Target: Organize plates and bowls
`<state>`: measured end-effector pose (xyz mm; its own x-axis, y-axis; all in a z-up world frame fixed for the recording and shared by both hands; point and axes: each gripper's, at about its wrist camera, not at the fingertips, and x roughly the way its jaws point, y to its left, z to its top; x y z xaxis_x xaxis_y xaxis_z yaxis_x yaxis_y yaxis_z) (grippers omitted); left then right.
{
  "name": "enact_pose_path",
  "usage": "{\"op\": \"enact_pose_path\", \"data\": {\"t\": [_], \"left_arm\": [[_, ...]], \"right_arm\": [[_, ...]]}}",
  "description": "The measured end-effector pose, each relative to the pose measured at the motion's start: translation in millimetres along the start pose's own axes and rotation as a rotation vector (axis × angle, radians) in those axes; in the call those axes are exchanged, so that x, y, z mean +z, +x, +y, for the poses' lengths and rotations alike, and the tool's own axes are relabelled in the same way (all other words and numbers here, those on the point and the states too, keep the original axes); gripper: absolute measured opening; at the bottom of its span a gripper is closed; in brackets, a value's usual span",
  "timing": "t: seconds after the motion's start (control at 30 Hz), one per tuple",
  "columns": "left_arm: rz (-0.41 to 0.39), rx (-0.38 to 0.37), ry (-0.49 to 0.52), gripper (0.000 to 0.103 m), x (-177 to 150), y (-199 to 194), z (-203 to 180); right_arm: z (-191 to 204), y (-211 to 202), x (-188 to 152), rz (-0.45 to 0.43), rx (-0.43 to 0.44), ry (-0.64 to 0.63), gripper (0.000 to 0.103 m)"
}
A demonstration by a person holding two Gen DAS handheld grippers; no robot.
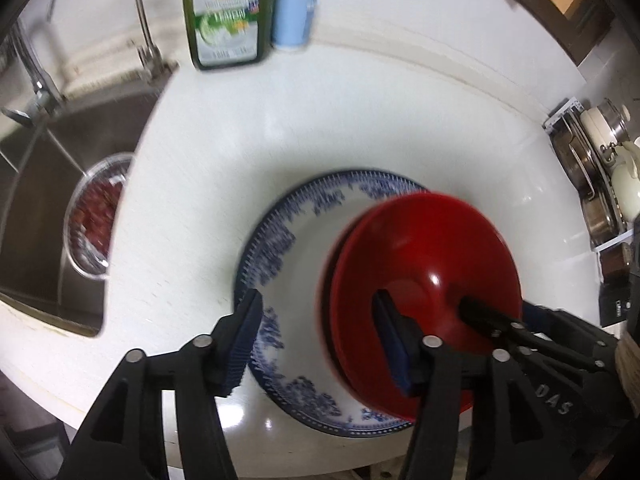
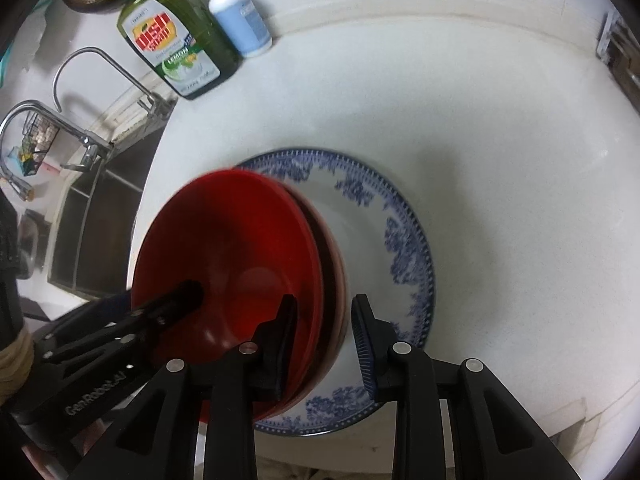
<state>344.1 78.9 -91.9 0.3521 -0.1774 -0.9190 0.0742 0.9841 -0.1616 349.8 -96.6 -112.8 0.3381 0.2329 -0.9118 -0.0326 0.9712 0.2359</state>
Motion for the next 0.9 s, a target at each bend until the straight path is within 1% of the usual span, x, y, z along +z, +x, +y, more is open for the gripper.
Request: {"op": "enact_pose_path", "data": {"t": [0.03, 0.07, 0.13, 0.2, 0.27, 0.4, 0.47, 0.5, 0.6, 0.67, 0.77, 0.8, 0.83, 0.9], "left_arm": [[-0.025, 0.011, 0.008, 0.062, -0.8, -5.8, 0.6], [-0.049, 0.021, 0.019, 0.067, -1.9, -11.7, 0.0], [-0.093, 0.037, 0.051, 0.075, -3.6, -22.5, -3.6], [-0.133, 0.050, 0.078, 0.076, -8.3, -33.4, -8.7], [-0.181, 0.067, 0.082, 0.084, -18.5, -44.3, -12.8], [-0.271, 0.078, 0.066, 0.084, -44.9, -64.2, -15.5], [-0.315, 0.092, 0.058, 0.087, -59.1, -73.1, -19.3], [-0.337, 0.095, 0.056, 0.088, -68.9, -78.1, -22.4], [-0.387, 0.107, 0.056, 0.090, -95.2, -91.7, -31.7], [-0.431, 0.131, 0.053, 0.095, -117.6, -102.7, -39.0], [-0.501, 0.134, 0.056, 0.097, -152.7, -120.9, -49.3], [-0.525, 0.135, 0.064, 0.099, -166.1, -128.3, -54.0], [-0.539, 0.139, 0.068, 0.102, -175.0, -133.0, -57.6], [-0.589, 0.163, 0.078, 0.103, -202.8, -148.5, -67.6]], "right_arm": [[-0.3, -5.2, -0.5, -0.017, -0.013, -0.002, 0.042], [-1.0, -13.0, -1.7, -0.045, -0.033, -0.002, 0.046], [-2.7, -30.5, -6.7, -0.102, -0.070, -0.005, 0.051], [-4.9, -47.6, -12.5, -0.161, -0.100, -0.015, 0.055], [-4.6, -65.2, -21.1, -0.226, -0.147, -0.032, 0.059], [-1.5, -91.6, -45.1, -0.362, -0.223, -0.100, 0.068], [-0.8, -99.9, -57.4, -0.398, -0.240, -0.127, 0.071], [-1.3, -103.7, -63.5, -0.413, -0.242, -0.138, 0.071], [-3.0, -114.6, -84.5, -0.443, -0.214, -0.147, 0.072], [-5.6, -124.3, -102.7, -0.460, -0.202, -0.159, 0.072], [-9.6, -140.3, -133.5, -0.500, -0.202, -0.173, 0.072], [-12.2, -147.3, -147.4, -0.520, -0.199, -0.179, 0.073], [-12.5, -150.6, -156.3, -0.533, -0.200, -0.180, 0.078], [-17.3, -163.1, -181.9, -0.566, -0.190, -0.184, 0.080]]}}
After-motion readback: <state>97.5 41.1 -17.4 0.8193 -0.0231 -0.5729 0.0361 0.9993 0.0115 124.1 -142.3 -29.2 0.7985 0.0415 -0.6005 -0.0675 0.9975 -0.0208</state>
